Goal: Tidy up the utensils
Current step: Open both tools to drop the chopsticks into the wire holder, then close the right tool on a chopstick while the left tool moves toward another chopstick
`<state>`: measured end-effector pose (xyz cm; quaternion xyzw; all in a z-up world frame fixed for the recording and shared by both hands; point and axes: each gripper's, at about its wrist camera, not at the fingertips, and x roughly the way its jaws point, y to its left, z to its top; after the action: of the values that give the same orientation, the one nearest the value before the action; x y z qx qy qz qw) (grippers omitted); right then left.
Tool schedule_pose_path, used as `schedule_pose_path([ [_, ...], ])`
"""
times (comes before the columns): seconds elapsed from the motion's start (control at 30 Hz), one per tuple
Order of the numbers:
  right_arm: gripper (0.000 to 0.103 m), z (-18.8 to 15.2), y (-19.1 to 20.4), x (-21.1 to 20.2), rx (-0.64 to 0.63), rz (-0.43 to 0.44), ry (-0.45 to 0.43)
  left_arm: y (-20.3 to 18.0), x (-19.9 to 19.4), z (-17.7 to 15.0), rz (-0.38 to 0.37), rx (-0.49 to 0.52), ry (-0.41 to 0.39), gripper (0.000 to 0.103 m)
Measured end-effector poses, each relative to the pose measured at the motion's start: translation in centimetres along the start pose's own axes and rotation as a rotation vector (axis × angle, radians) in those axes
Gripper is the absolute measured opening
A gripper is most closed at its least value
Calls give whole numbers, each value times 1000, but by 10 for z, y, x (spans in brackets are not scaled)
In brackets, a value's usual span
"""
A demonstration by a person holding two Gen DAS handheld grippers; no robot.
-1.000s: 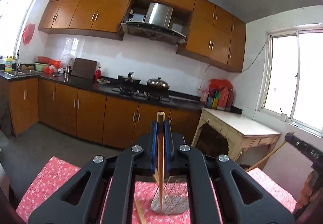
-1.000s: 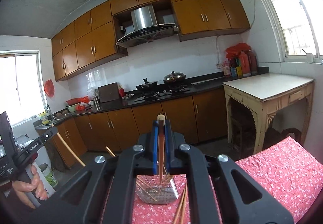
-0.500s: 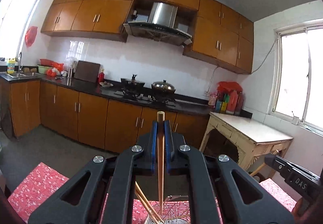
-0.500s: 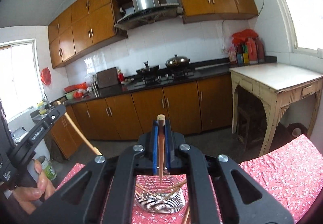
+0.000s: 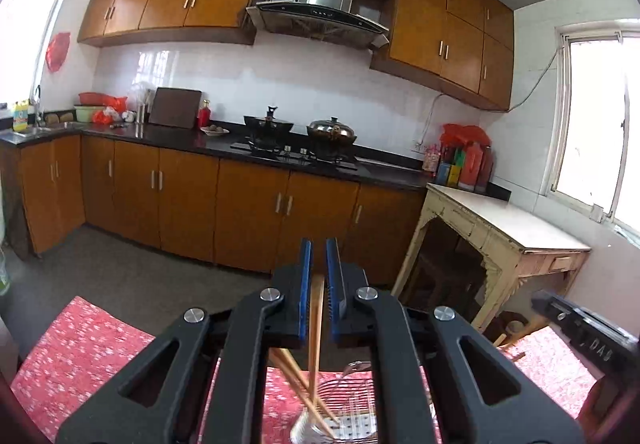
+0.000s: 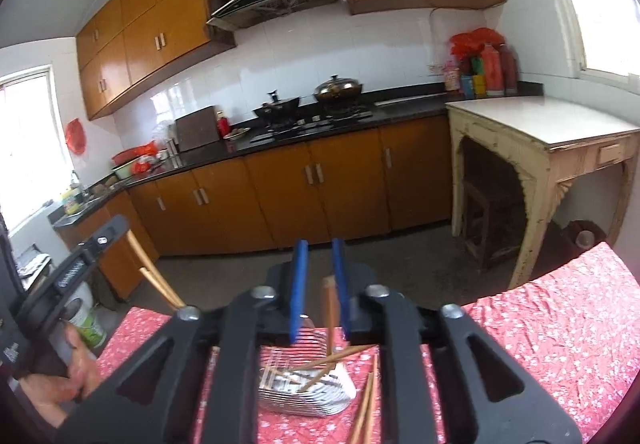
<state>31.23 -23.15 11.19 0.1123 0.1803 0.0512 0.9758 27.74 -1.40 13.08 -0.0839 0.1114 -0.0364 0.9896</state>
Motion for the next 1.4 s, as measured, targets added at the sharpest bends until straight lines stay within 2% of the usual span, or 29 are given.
schedule_pose_path([
  [0.2, 25, -9, -27, -30, 28, -53, -45, 21, -26, 5, 15, -11, -5, 9],
  [0.3, 26, -20, -41, -46, 32, -95, -52, 34, -43, 1, 32, -23, 2, 20],
  [0.33, 26, -24, -46, -50, 33, -106, -48, 39, -49, -3, 38, -26, 7, 26],
  [0.4, 27, -39, -55, -54, 39, -134, -21, 48, -58, -11, 45, -32, 18, 30],
  [0.53, 27, -95, -72, -42, 57, -147, 121, 70, -70, -49, 58, -42, 106, 33],
  [0.67, 27, -162, -78, -18, 89, -94, 299, 83, -69, -95, 64, -28, 224, 41],
  [0.8, 26, -213, -61, -2, 52, -49, 421, 83, -59, -147, 42, 2, 368, 45],
  [0.9, 26, -234, -43, 8, -6, -42, 477, 83, -53, -171, 21, 4, 441, 45],
  [1.1, 25, -253, -31, 27, -88, -102, 521, 77, -52, -203, -13, 33, 522, 45],
  [1.17, 13, -256, -32, 29, -103, -136, 513, 71, -51, -210, -27, 46, 533, 45],
  [1.2, 8, -255, -35, 29, -99, -158, 511, 69, -50, -210, -34, 52, 540, 45],
  [1.33, 8, -247, -67, 32, 17, -255, 494, 60, -45, -219, -44, 78, 569, 45],
  [1.4, 8, -244, -78, 32, 48, -261, 490, 58, -43, -225, -50, 84, 589, 45],
])
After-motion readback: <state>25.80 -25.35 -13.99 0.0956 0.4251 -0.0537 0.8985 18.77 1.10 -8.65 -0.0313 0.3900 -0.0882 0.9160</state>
